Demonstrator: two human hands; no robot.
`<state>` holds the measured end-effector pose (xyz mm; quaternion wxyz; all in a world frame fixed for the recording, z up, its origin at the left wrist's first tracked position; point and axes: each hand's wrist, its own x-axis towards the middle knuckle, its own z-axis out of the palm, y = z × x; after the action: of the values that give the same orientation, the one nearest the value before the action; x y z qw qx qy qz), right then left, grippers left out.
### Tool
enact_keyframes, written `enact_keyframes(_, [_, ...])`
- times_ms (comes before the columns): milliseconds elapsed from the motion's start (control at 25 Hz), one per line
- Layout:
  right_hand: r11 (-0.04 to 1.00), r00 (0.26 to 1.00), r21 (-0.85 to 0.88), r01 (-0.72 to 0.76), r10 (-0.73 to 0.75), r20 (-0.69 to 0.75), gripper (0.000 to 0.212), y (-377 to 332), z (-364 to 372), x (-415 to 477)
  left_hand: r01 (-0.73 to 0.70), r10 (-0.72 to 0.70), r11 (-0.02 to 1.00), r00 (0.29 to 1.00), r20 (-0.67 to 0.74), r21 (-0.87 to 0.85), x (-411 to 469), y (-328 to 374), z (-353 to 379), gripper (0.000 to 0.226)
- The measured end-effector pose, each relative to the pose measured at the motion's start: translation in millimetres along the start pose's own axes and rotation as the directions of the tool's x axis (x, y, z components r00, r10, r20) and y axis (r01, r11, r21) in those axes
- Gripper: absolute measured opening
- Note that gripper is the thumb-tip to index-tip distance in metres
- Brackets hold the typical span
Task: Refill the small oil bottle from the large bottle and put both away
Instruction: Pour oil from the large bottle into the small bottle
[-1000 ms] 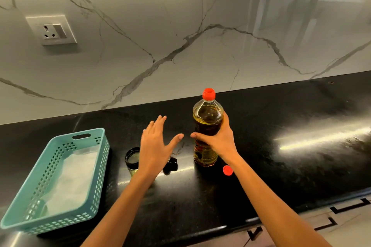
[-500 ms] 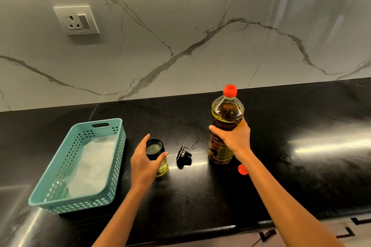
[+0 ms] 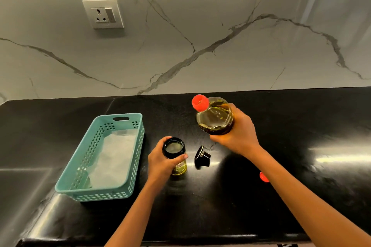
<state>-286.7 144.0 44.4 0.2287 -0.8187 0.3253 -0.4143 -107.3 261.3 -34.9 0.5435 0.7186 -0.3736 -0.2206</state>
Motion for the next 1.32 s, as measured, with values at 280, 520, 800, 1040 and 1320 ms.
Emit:
enact_keyframes(280, [0.869,0.961,-0.409,0.277,-0.242,0.136,0.072,6,22,20,0.007,0.009,0.996,0.982,0.189,-0.086,2,-6,-16,0.065])
enact_keyframes(520, [0.756,0.937,-0.554,0.348,-0.274,0.215,0.067,29,26,17,0.091,-0.044,0.981,0.964,0.262,-0.172,-3,-2,-21,0.065])
enact_keyframes(800, [0.648,0.904,-0.631,0.427,-0.313,0.29,0.072,40,23,14,0.126,-0.073,0.972,0.965,0.25,-0.2,-4,4,-20,0.05])
enact_keyframes(1040, [0.575,0.874,-0.662,0.48,-0.382,0.302,0.069,37,18,23,0.127,-0.079,0.966,0.975,0.21,-0.225,-6,7,-18,0.042])
enact_keyframes(1320, [0.515,0.84,-0.68,0.522,-0.451,0.303,0.06,33,18,33,0.123,-0.088,0.973,0.98,0.178,-0.194,-4,5,-15,0.04])
